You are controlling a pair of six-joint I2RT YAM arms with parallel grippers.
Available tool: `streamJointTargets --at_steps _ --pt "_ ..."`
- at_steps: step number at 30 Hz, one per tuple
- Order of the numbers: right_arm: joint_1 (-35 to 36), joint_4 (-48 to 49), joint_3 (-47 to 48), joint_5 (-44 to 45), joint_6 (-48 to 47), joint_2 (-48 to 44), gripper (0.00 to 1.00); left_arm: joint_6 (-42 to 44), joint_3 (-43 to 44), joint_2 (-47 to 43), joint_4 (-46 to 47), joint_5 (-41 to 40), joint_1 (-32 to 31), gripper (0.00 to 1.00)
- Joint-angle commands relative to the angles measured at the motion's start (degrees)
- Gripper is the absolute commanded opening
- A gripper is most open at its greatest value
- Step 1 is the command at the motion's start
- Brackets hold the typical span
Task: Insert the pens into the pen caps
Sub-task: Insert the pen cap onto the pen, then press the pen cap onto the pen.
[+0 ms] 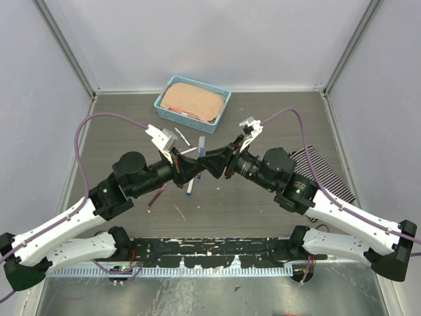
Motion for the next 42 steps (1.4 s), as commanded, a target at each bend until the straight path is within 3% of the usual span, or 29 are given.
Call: streamJointTargets --at_steps 1,7,12,18,28,40,42 --pt "0.2 -0.1 3.0 -1.0 -3.9 -2.6 0.55 0.2 2.3 -1.2 2.2 -1.1 0.1 0.0" --pt "0.2 -5.3 8.6 6.8 -4.8 -3.2 0.78 0.4 2.2 -1.9 1.4 -0.4 0.1 0.0" --pt "0.2 -11.4 15.6 15.2 -3.0 -0.5 0.79 1.2 2.9 -1.3 0.8 3.4 0.1 0.0" --pt "0.2 -12.0 20.5 8.5 -3.4 3.2 0.75 1.2 3.1 -0.9 1.2 6.1 0.1 0.0" --pt "0.2 -14.0 21.9 3.7 -3.5 7.0 0.53 1.4 3.1 -0.5 1.0 8.1 0.1 0.0" --pt "0.1 -12.7 18.3 -0.7 -6.6 7.5 0.01 0.7 5.7 1.1 0.9 7.6 0.1 0.0" --pt "0.2 -12.0 16.7 -1.5 -7.6 7.3 0.0 0.5 7.0 1.8 1.0 7.5 0.2 0.0"
